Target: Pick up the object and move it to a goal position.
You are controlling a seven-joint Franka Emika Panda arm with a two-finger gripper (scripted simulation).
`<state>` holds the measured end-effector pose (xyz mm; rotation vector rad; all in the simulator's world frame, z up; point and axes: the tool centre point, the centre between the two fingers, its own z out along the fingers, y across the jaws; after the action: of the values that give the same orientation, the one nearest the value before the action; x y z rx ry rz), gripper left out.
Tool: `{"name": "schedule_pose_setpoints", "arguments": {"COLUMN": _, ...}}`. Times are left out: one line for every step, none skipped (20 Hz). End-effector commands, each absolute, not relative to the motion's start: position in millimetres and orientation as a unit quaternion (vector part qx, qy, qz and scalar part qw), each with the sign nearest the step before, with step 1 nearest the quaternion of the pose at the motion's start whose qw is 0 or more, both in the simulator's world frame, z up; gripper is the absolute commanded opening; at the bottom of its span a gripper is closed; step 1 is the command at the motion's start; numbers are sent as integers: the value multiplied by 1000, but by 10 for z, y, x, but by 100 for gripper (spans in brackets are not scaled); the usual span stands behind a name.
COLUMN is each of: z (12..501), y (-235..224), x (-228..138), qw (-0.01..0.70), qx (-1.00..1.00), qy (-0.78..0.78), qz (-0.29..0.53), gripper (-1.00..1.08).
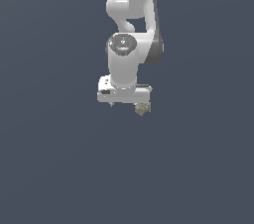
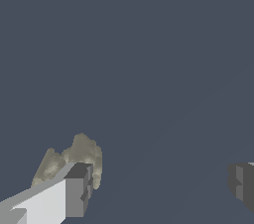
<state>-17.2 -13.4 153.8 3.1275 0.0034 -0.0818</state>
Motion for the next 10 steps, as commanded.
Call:
{"name": "schedule_pose_setpoints", "arguments": {"z": 1538, "y": -134, "x": -172, "qw": 7, "qx": 1000, "qy": 1, "qz": -26, "gripper": 100}}
{"name": "schedule_pose_setpoints", "arguments": {"z": 1538, "y": -134, "x": -171, "qw": 6, "qx": 1000, "qy": 1, "qz": -26, "gripper": 100}}
{"name": "schedule_pose_setpoints", "arguments": {"z": 1536, "y": -140, "x": -168, "qw": 6, "qx": 1000, "qy": -1, "qz": -26, "gripper": 100}}
{"name": "schedule_pose_setpoints", "arguments": {"z": 1534, "y": -148, "x": -164, "qw": 4, "qx": 1000, "qy": -3, "qz": -26, "gripper": 100}}
{"name": "schedule_pose_setpoints", "arguments": {"z": 1531, "y": -158, "x": -159, "qw": 3, "qx": 1000, "qy": -5, "qz": -26, "gripper": 100}}
{"name": "schedule_pose_setpoints", "arguments": {"z": 1526, "y": -172, "x": -151, "qw": 1, "qx": 1000, "qy": -9, "qz": -25, "gripper": 100}}
{"name": "schedule_pose_setpoints", "arguments": {"z": 1521, "y": -187, "x": -143, "qw": -2, "qx": 1000, "qy": -13, "qz": -25, "gripper": 100}}
{"name": "schedule_pose_setpoints", "arguments": {"z": 1517, "y": -202, "x": -135, "qw": -4, "qx": 1000, "qy": -17, "qz": -25, "gripper": 100}}
{"name": "schedule_pose_setpoints", "arguments": {"z": 1514, "y": -213, "x": -129, "qw": -6, "qx": 999, "qy": -20, "qz": -24, "gripper": 100}}
{"name": "schedule_pose_setpoints", "arguments": {"z": 1511, "y": -221, "x": -125, "qw": -7, "qx": 999, "qy": -22, "qz": -24, "gripper": 100}}
